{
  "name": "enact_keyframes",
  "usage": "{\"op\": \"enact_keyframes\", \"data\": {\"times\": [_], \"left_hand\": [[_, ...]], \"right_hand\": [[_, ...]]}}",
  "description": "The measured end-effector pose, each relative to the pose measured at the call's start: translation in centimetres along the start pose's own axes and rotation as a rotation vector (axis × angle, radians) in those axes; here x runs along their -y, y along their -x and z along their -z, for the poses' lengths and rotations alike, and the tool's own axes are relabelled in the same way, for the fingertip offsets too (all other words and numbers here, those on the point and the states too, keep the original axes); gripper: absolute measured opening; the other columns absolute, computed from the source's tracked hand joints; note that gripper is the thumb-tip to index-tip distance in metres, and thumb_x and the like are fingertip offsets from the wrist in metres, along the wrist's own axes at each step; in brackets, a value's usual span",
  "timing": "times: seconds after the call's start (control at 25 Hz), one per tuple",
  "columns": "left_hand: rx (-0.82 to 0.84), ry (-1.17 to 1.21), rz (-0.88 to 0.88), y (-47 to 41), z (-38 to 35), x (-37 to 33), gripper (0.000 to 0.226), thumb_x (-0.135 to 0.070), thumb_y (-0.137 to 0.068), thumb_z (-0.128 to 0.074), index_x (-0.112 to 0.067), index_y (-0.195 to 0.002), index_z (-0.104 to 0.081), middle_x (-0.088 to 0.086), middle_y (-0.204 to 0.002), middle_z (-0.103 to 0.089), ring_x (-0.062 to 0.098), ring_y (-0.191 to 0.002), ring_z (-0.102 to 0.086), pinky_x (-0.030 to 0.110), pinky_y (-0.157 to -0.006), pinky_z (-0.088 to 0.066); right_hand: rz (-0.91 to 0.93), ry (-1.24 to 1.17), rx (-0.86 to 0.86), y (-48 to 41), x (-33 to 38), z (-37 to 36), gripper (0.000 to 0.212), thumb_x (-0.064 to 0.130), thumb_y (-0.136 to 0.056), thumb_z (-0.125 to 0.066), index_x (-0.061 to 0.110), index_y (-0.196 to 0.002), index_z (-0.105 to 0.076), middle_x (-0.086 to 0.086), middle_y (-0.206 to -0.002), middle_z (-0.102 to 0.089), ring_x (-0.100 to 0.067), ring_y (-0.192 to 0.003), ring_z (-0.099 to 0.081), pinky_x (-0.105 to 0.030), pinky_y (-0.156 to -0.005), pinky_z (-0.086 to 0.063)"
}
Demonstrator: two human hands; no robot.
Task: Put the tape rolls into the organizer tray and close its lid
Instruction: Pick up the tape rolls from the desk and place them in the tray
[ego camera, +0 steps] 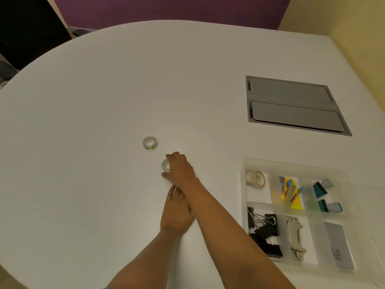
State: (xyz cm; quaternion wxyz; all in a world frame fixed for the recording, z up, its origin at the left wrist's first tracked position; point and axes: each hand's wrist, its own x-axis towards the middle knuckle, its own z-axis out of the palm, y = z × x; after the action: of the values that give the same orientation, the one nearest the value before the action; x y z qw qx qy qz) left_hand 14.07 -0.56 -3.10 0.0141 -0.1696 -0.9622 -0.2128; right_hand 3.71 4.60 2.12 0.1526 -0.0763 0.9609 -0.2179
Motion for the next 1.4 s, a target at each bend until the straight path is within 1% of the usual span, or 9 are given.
{"op": "enact_keyframes", "data": {"times": [0.16,0.2,0.28,0.4,0.68,0.8,1.0,1.24,1.4], "left_hand": [[-0.13,0.15,0.007,-0.1,0.9,-0.5,0.049,-0.025,-0.079,-0.035,-0.009,-0.123,-0.049,0.01,-0.115,-0.07,0.017,-0.111,-0.063,0.034,-0.085,-0.055],[-0.135,0.206,0.049,-0.1,0.9,-0.5,0.053,-0.027,-0.082,-0.032,-0.011,-0.13,-0.045,0.007,-0.127,-0.062,0.009,-0.121,-0.053,0.032,-0.094,-0.051],[-0.021,0.219,0.107,0.0,0.4,-0.2,0.059,-0.043,-0.091,-0.023,-0.025,-0.148,-0.023,-0.008,-0.147,-0.03,-0.008,-0.135,-0.015,0.027,-0.115,-0.018],[0.054,0.016,0.055,0.1,-1.0,0.7,0.055,-0.043,-0.097,-0.024,-0.027,-0.15,-0.019,-0.007,-0.157,-0.025,0.005,-0.146,-0.012,0.026,-0.119,0.004],[0.072,-0.054,0.069,-0.1,-1.0,0.7,0.056,-0.039,-0.1,-0.023,-0.026,-0.152,-0.009,-0.011,-0.159,0.0,0.002,-0.145,0.01,0.027,-0.12,0.007],[0.088,-0.051,0.073,-0.2,-1.1,0.8,0.056,-0.039,-0.099,-0.022,-0.026,-0.152,-0.008,-0.013,-0.158,0.003,0.001,-0.144,0.011,0.027,-0.12,0.008],[0.092,-0.048,0.075,-0.1,-1.2,0.8,0.056,-0.038,-0.099,-0.022,-0.025,-0.152,-0.009,-0.01,-0.16,-0.002,0.003,-0.146,0.007,0.029,-0.121,0.005],[0.095,-0.047,0.073,-0.1,-1.2,0.9,0.055,-0.037,-0.1,-0.023,-0.024,-0.152,-0.009,-0.008,-0.161,-0.004,0.006,-0.148,0.003,0.03,-0.122,0.003],[0.094,-0.044,0.071,-0.2,-1.2,0.8,0.055,-0.037,-0.1,-0.023,-0.024,-0.152,-0.01,-0.008,-0.161,-0.004,0.006,-0.148,0.003,0.03,-0.122,0.003]], "right_hand": [[0.061,0.066,-0.024,-0.6,0.1,-0.6,0.05,0.021,-0.093,-0.059,0.01,-0.139,-0.042,-0.011,-0.14,-0.044,-0.027,-0.127,-0.042,-0.037,-0.099,-0.046],[0.064,0.071,-0.045,-0.6,0.1,-0.6,0.047,0.019,-0.093,-0.058,0.009,-0.138,-0.043,-0.012,-0.138,-0.045,-0.026,-0.125,-0.044,-0.036,-0.098,-0.047],[0.053,0.028,-0.086,-0.4,0.0,-0.2,0.046,0.017,-0.093,-0.058,0.009,-0.137,-0.045,-0.011,-0.137,-0.046,-0.025,-0.124,-0.045,-0.035,-0.096,-0.048],[0.014,-0.107,-0.167,0.4,-0.7,1.4,0.048,0.014,-0.092,-0.06,0.01,-0.137,-0.046,-0.009,-0.139,-0.046,-0.025,-0.127,-0.043,-0.035,-0.1,-0.047],[-0.163,-0.31,-0.384,5.3,-5.6,6.0,0.045,0.012,-0.085,-0.068,0.012,-0.129,-0.056,-0.01,-0.133,-0.051,-0.025,-0.124,-0.047,-0.026,-0.095,-0.041],[-0.261,-0.327,-0.436,8.3,-8.7,7.1,0.044,0.011,-0.083,-0.071,0.013,-0.125,-0.057,-0.01,-0.13,-0.052,-0.026,-0.121,-0.049,-0.019,-0.09,-0.034],[-0.403,-0.352,-0.539,12.0,-12.1,7.5,0.047,0.007,-0.083,-0.071,0.01,-0.126,-0.056,-0.014,-0.131,-0.05,-0.029,-0.12,-0.05,-0.024,-0.092,-0.038],[-0.494,-0.321,-0.518,14.0,-13.9,7.0,0.045,0.008,-0.083,-0.071,0.007,-0.126,-0.056,-0.017,-0.129,-0.05,-0.029,-0.118,-0.051,-0.022,-0.087,-0.036],[-0.493,-0.219,-0.346,14.6,-14.5,6.5,0.044,0.005,-0.081,-0.072,0.007,-0.122,-0.056,-0.017,-0.13,-0.046,-0.031,-0.119,-0.048,-0.032,-0.092,-0.044]]}}
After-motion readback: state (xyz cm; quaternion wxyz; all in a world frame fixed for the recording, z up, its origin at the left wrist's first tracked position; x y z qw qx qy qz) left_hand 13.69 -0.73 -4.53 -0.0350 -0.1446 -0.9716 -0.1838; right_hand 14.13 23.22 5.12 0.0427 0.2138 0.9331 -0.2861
